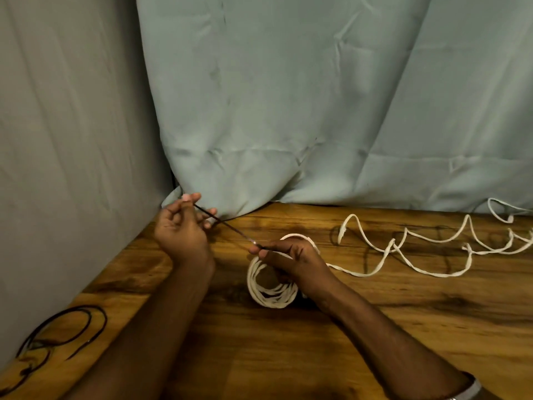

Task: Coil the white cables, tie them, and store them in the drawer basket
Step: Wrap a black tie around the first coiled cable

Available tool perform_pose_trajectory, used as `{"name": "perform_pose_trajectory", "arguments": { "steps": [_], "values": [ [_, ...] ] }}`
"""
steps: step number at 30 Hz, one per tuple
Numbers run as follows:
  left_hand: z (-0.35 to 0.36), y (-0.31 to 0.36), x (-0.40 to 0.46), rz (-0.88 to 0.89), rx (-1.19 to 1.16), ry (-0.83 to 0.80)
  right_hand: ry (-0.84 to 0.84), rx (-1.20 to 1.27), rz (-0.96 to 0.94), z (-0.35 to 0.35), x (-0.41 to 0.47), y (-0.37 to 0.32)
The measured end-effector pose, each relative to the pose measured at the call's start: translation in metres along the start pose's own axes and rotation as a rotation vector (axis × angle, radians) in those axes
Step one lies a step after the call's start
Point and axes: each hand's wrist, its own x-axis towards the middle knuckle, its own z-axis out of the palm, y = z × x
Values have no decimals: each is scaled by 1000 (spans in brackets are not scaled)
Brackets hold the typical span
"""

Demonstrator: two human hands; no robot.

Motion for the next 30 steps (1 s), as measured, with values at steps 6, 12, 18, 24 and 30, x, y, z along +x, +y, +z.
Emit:
{"name": "perform_pose_trajectory", "arguments": {
  "steps": [6,12,18,24,30],
  "values": [
    [-5,5,10,-67,45,8,11,-77,-11,0,-3,-3],
    [6,-6,-38,-568,371,-937,215,70,-59,-7,-2,-1],
    [1,-10,-40,-576,324,-1151,375,137,-192,-7,0,-4],
    [16,-4,-66,-577,146,-960,560,104,-240,-6,5,0],
    [20,-11,-81,-680,-14,-762,605,41,-210,-5,2,-7]
  ]
}}
